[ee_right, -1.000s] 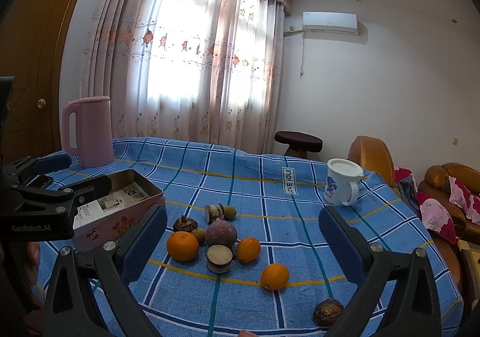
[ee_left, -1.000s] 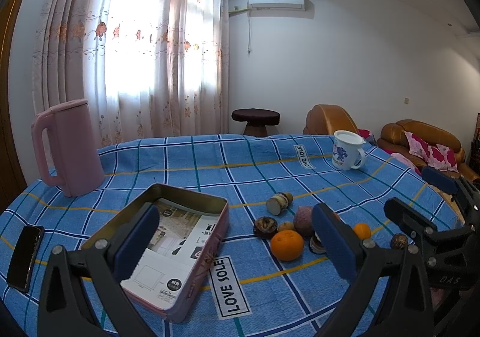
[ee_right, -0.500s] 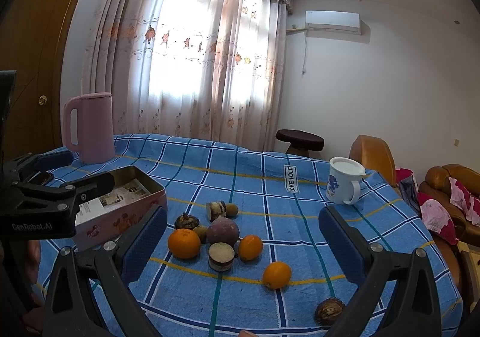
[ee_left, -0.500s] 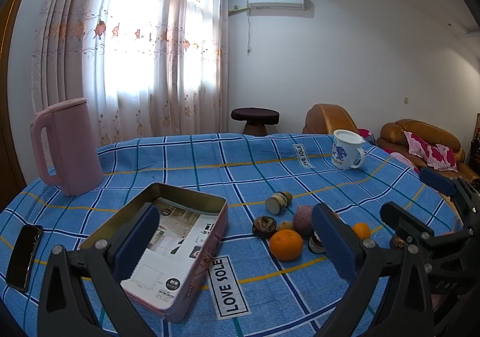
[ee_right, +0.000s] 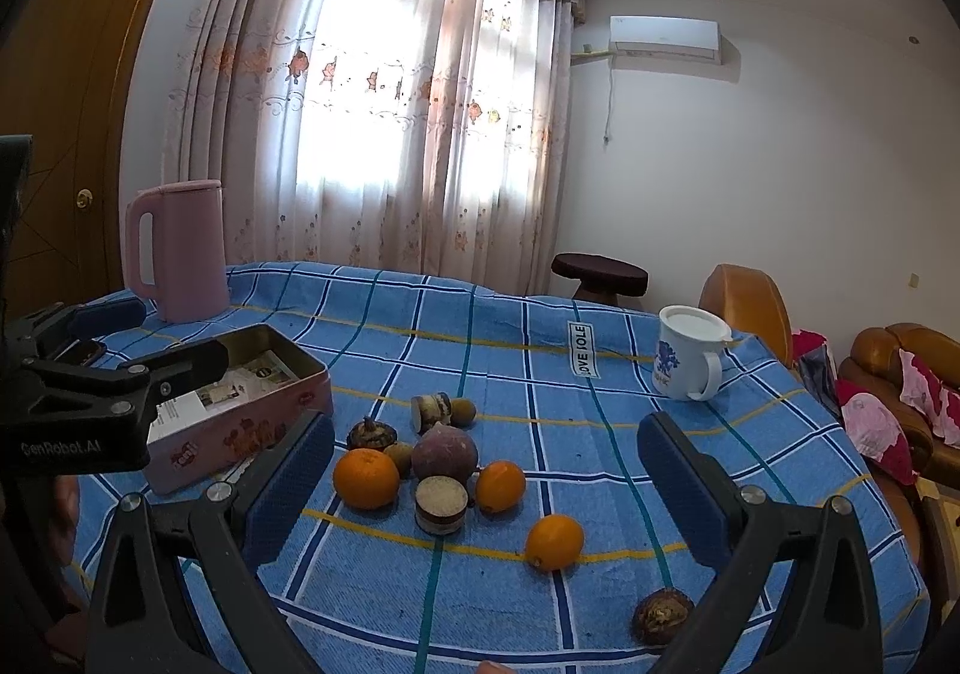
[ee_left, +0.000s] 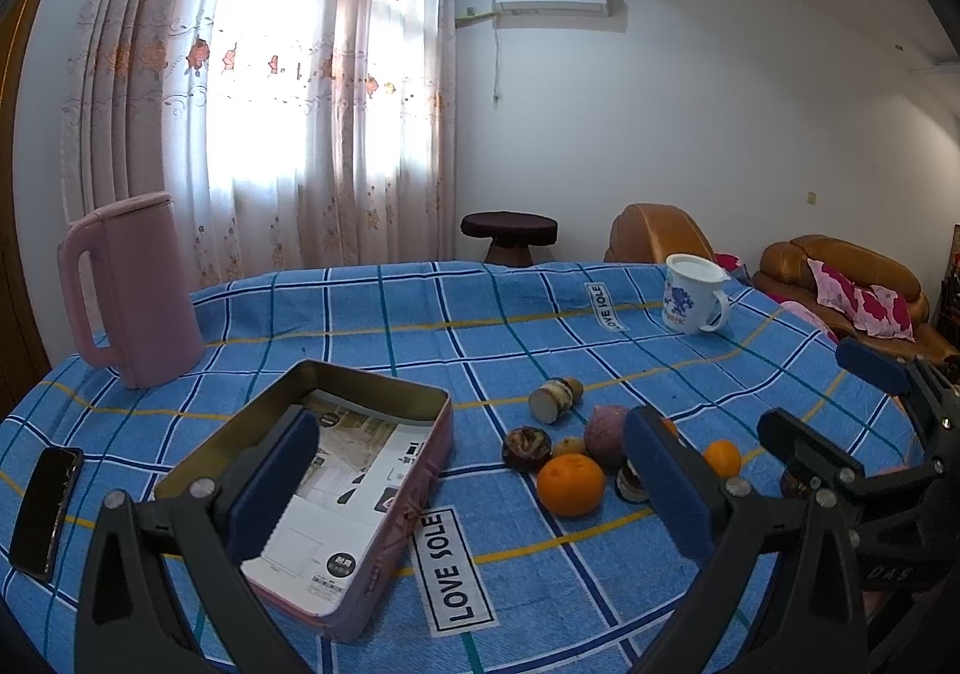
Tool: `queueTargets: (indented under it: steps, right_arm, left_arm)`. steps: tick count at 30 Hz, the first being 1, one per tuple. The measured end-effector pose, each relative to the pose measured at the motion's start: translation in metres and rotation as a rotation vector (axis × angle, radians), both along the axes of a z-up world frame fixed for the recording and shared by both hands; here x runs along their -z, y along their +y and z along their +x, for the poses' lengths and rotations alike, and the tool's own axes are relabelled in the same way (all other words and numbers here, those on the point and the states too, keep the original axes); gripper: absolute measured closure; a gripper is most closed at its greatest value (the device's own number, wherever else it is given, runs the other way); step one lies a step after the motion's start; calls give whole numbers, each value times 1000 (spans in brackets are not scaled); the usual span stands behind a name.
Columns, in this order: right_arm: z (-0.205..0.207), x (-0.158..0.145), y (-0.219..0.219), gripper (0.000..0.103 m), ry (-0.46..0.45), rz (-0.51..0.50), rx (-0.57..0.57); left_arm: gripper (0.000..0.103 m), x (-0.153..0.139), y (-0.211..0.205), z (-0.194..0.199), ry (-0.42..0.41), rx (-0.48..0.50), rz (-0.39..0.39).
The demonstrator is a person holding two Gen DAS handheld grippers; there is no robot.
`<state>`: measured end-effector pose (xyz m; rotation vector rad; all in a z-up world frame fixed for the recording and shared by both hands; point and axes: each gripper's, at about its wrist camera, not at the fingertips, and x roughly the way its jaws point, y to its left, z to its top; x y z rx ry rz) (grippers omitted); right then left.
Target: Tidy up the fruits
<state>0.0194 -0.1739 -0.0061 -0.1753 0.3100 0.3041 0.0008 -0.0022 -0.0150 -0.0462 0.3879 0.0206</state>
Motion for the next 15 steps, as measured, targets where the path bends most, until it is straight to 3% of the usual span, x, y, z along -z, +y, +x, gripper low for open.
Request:
queueTargets:
  steps: [15]
  right_arm:
    - [3,9,-12,1,15,5,23]
  left_arm:
    - [0,7,-8,6,29,20,0]
